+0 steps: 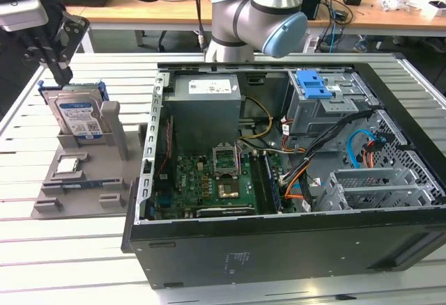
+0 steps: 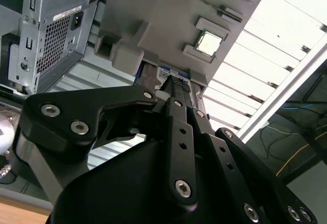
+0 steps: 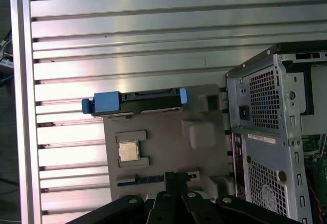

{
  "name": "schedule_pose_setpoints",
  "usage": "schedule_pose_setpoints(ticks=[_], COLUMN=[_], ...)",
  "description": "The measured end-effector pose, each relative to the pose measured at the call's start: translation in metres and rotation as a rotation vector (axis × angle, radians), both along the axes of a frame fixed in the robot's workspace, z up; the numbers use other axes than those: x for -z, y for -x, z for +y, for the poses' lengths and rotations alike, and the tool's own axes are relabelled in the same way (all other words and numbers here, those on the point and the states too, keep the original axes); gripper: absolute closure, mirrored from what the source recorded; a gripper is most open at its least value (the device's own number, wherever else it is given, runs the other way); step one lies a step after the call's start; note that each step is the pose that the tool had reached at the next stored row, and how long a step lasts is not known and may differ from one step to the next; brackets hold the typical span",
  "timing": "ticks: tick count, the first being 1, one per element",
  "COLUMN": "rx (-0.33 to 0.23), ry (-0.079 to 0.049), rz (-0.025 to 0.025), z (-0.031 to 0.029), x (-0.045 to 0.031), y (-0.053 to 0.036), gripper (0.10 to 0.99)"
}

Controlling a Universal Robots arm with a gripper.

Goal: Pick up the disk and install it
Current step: 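Reach for the disk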

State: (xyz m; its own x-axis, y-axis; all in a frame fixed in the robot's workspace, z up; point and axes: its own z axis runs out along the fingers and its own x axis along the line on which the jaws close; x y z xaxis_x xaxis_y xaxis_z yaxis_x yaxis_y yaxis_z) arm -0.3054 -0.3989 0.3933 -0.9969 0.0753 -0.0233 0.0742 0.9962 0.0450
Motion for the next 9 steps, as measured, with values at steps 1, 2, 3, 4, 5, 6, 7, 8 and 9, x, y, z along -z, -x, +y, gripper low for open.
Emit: schedule_pose_setpoints(ticks=[1,2,3,4,5,6,7,8,9], rx=[0.000,0.000,0.000,0.000,0.000,0.000,0.000,0.000,0.000], ry=[0.000,0.000,0.000,0.000,0.000,0.000,0.000,0.000,0.000], rz=[-0.0001,0.0000,0.0000,0.0000,0.0000,0.0000,0.0000,0.0000,0.0000], z=[0.0000,0.0000,0.0000,0.0000,0.0000,0.0000,0.0000,0.0000,0.0000], x=[0.0001,0.0000,0.0000,0.0000,0.0000,0.0000,0.0000,0.0000,0.0000], y=[0.0007,0.0015,0.0022,0.0033,0.0040,0.0055,0.0077,0.0097,0.0113], gripper=[0.984,0.984,0.984,0.984,0.984,0.984,0.984,0.984,0.984])
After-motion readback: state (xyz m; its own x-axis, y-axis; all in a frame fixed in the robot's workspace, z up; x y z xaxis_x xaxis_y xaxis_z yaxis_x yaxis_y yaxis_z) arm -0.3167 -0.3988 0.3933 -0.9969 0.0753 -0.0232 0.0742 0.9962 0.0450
